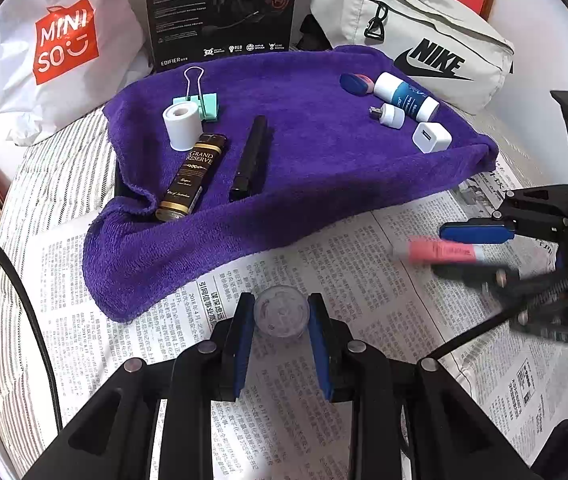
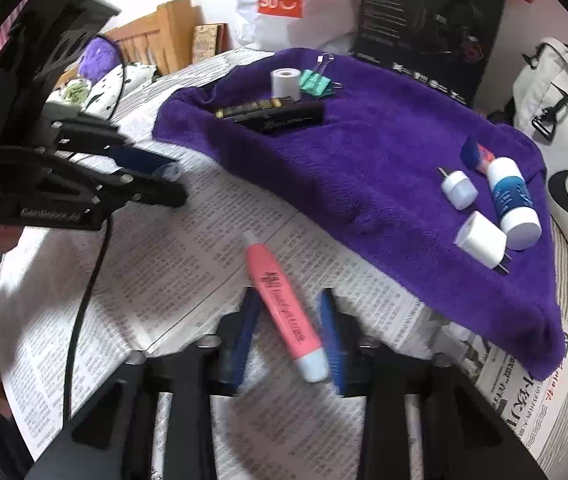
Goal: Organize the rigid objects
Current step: 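Grasp the clear round lid with the left tool while the right tool grasps the pink highlighter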
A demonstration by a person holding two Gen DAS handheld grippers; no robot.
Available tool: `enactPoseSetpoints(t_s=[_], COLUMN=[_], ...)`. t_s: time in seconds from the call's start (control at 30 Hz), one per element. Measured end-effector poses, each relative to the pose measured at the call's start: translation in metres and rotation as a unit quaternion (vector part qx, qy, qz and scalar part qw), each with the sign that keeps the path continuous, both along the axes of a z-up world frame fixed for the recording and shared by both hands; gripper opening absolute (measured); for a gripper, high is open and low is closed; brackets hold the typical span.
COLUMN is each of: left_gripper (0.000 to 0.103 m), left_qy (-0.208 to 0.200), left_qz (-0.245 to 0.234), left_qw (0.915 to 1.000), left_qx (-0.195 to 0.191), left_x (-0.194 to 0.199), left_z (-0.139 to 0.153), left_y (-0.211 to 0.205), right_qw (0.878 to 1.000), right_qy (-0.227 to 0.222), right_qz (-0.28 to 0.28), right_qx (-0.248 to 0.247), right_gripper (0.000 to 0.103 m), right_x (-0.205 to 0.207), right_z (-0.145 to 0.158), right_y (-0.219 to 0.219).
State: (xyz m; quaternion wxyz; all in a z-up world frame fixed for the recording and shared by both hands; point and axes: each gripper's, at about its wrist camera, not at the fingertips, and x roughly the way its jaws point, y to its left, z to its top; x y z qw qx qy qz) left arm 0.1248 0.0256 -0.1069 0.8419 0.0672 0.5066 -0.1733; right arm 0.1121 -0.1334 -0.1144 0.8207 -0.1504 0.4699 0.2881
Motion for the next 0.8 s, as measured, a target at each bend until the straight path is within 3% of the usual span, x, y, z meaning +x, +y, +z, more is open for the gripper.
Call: enactPoseSetpoints(t_s=[0.07, 0.2, 0.8], left_gripper=[0.026, 0.026, 0.026], left_qy=[-0.001, -0.003, -0.01], left_qz=[-0.002, -0.005, -0.009], left_qw=[1.0, 1.0, 0.9999], left_qx=[0.001, 0.002, 0.0], left_x=[-0.001, -0.003, -0.006], left_z=[-0.001, -0.002, -0.001], left_y=[-0.001, -0.003, -0.004], right_qw=[0.999, 0.995, 0.996], right_qy=[0.009, 0.024, 0.016], right_qz=[-0.039, -0.092, -0.084], right_qx=[0.008, 0.023, -0.004], right_gripper=[0.016, 0.017, 0.017], right_x=[0.009, 0.018, 0.017], right_z=[0.0, 0.0, -0.001], right_y=[-0.012, -0.036, -0.026])
